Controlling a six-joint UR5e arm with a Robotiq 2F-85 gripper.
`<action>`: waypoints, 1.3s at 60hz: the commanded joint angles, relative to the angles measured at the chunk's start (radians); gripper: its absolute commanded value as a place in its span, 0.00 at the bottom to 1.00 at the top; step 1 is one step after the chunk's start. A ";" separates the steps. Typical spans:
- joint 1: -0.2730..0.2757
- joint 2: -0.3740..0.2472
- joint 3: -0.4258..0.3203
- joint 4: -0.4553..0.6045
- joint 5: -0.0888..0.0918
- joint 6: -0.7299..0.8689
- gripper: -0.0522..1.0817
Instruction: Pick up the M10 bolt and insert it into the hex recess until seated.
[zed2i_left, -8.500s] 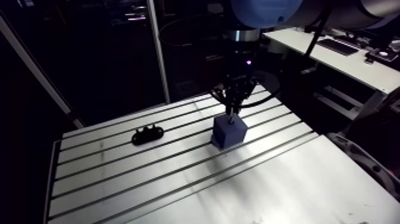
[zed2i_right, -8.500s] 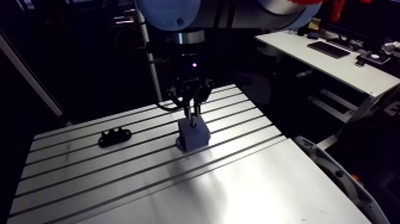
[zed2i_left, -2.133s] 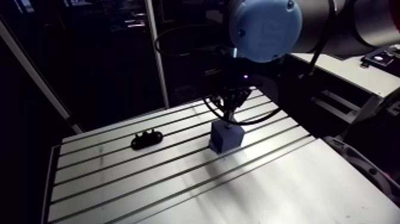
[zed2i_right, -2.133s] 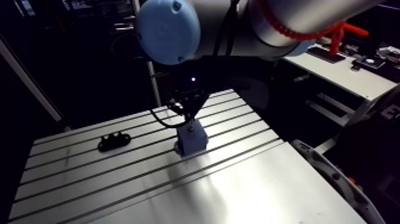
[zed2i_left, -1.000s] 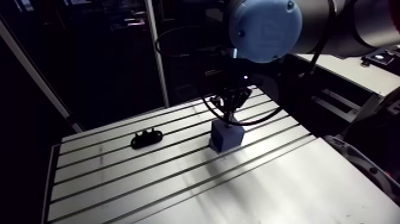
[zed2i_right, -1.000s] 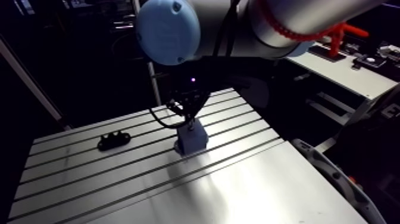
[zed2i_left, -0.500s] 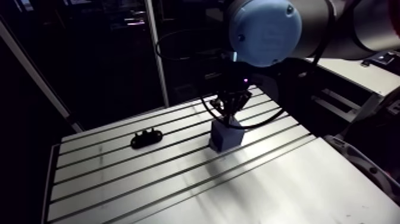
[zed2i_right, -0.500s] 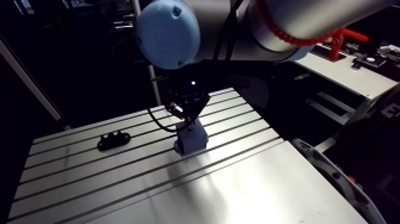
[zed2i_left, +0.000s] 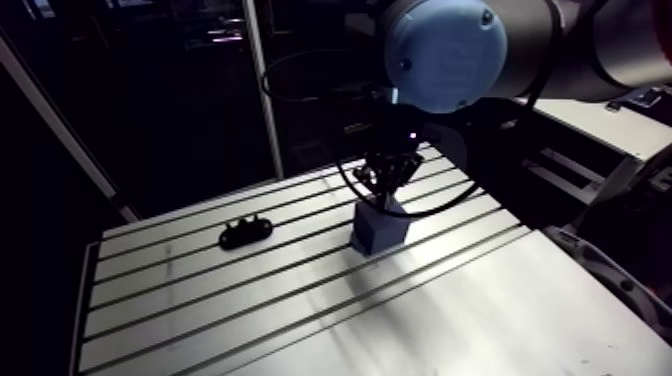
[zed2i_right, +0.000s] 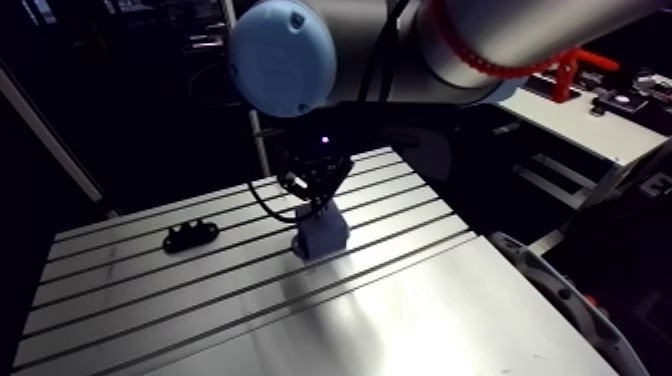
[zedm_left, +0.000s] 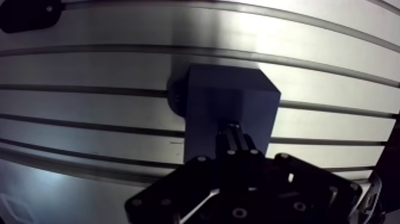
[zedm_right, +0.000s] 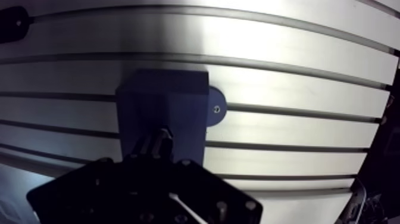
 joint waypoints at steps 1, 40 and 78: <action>-0.001 0.004 0.000 0.000 0.000 0.000 1.00; 0.000 0.006 0.000 -0.002 -0.003 -0.002 1.00; -0.001 0.011 -0.002 -0.002 -0.003 -0.005 1.00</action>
